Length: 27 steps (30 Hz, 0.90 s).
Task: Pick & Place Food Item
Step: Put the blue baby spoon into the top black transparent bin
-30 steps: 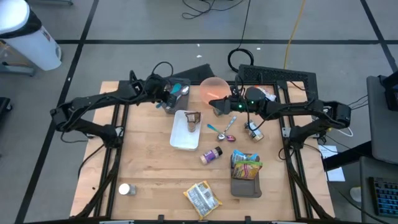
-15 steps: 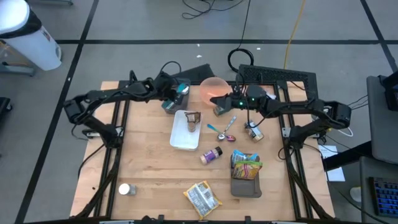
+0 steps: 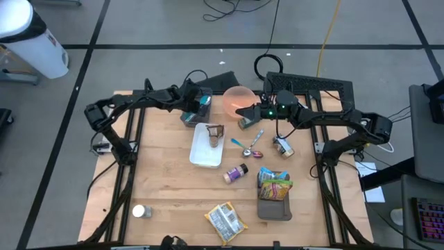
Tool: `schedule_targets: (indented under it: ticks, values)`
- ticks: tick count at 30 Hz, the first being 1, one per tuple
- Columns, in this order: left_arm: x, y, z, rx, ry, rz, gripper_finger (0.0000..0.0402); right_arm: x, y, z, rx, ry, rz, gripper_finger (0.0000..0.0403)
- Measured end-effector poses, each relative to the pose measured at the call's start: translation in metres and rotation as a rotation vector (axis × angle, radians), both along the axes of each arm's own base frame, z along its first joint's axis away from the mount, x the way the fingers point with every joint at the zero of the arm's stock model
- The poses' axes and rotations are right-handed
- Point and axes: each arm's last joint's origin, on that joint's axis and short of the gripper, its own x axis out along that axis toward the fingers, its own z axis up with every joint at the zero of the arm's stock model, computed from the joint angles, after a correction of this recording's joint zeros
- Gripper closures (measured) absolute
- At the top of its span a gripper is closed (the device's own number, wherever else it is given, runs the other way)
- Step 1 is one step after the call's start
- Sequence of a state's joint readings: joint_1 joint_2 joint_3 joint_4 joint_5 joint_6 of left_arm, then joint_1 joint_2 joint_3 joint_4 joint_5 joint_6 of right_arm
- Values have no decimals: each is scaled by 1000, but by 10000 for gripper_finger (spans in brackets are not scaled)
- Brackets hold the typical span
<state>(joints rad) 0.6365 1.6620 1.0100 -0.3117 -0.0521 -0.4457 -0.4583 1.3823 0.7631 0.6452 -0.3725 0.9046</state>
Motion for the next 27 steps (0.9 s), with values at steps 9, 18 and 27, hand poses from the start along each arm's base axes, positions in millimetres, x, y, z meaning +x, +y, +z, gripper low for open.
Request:
schedule_targets:
  ticks: [9, 18, 27]
  values:
    - [4, 4, -13, -12, 20, 2, 373, 0, 0, -1, 3, 7, 2, 243]
    - [7, 7, -28, -38, 38, 11, 373, 0, 0, -1, 6, 12, 2, 242]
    - [9, 12, -26, -12, -2, 29, 373, 0, 1, -4, 16, 34, 2, 244]
